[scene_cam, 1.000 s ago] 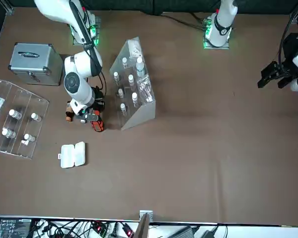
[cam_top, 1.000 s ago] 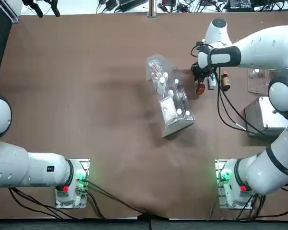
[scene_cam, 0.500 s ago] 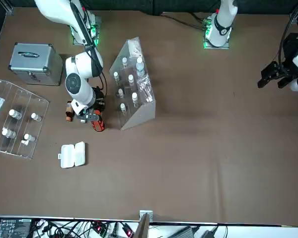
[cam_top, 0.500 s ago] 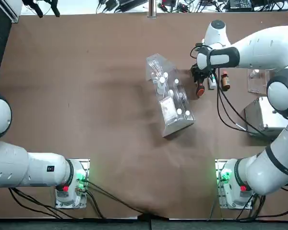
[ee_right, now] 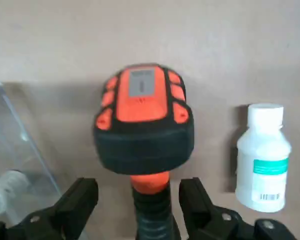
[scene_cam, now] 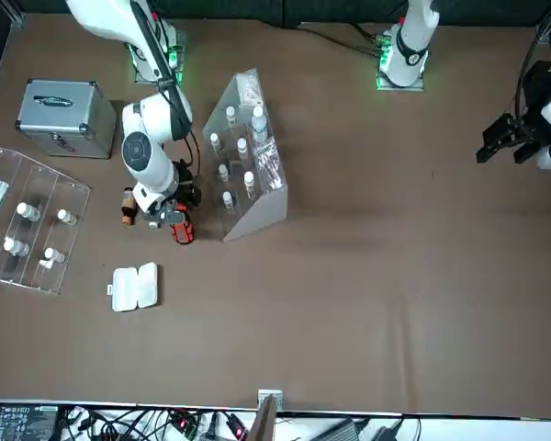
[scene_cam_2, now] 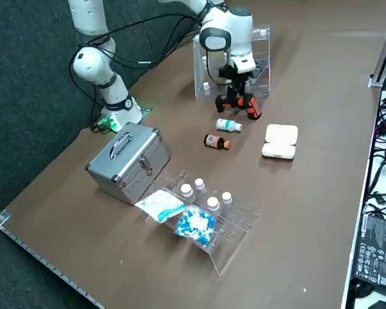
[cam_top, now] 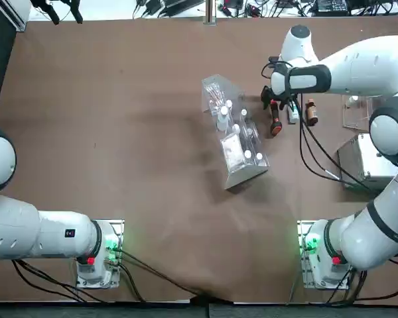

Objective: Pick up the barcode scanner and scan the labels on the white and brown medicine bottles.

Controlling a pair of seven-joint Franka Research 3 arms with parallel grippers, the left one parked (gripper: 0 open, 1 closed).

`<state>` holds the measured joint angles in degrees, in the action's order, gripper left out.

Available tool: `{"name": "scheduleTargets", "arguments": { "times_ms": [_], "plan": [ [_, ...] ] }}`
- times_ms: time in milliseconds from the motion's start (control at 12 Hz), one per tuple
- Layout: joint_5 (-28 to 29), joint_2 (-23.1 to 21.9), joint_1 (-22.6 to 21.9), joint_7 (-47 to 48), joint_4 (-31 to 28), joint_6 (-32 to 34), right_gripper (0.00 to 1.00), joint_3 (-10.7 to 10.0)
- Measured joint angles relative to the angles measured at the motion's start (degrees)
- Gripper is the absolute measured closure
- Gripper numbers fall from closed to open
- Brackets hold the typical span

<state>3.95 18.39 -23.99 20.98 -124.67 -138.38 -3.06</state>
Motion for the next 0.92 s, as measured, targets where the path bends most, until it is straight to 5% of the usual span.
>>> {"name": "scheduleTargets", "arguments": {
  "times_ms": [333, 583, 917],
  "plan": [
    [-0.1, -5.0, 0.3, -0.4, 1.1, 2.7, 0.0, -0.6],
    [-0.3, -11.4, 5.1, -9.5, 6.9, 17.1, 0.0, -1.4],
    [-0.3, -14.0, 11.1, -18.9, 19.2, 34.1, 0.0, -1.7]
  ]
}}
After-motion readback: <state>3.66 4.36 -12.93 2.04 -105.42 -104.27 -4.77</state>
